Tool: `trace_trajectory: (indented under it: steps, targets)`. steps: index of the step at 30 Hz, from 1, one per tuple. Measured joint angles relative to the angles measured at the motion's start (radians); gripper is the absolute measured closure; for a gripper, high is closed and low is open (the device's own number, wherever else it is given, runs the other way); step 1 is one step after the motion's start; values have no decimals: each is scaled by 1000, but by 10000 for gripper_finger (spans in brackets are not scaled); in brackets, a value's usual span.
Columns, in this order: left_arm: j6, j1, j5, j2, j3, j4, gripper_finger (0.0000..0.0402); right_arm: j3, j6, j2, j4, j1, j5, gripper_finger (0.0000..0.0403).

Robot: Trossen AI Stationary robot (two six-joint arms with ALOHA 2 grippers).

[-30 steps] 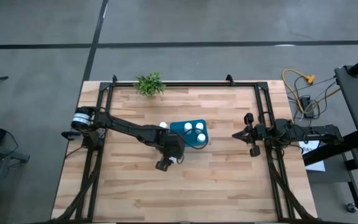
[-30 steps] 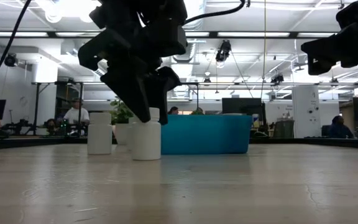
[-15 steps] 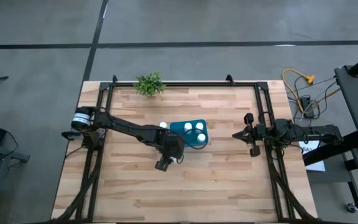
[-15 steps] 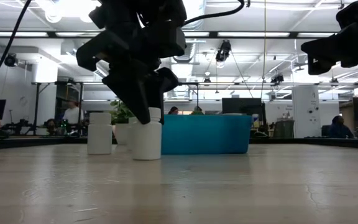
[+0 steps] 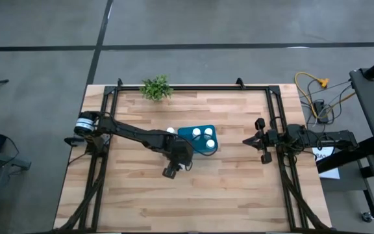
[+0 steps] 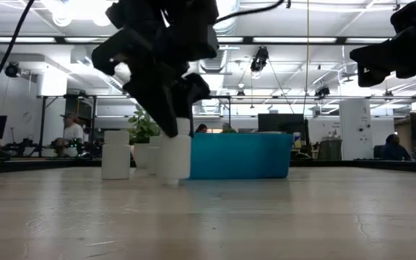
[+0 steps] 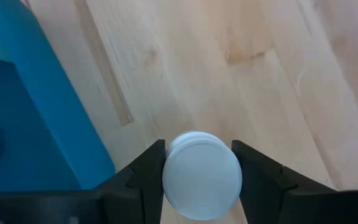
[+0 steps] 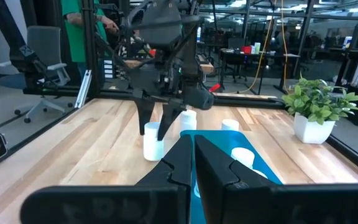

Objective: Pick and place pill bottles into a basket
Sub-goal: Put the white medicine bottle into the blue bin

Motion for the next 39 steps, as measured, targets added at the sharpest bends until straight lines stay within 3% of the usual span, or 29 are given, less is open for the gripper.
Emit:
trace_trajectory:
  steps: [9, 15, 21, 31, 39]
  targets:
    - [31, 0, -5, -50, 74, -47, 259, 0, 1, 0, 0, 0, 0, 394]
    - [91, 9, -133, -132, 87, -61, 259, 0, 4, 0, 1, 0, 0, 394]
    - [139, 36, -188, -180, 83, -7, 259, 0, -2, 0, -1, 0, 0, 394]
    - [211, 123, -179, -127, 73, 63, 259, 0, 4, 0, -1, 0, -2, 394]
    - [226, 165, -100, -104, 74, 123, 259, 0, 4, 0, -1, 0, 0, 394]
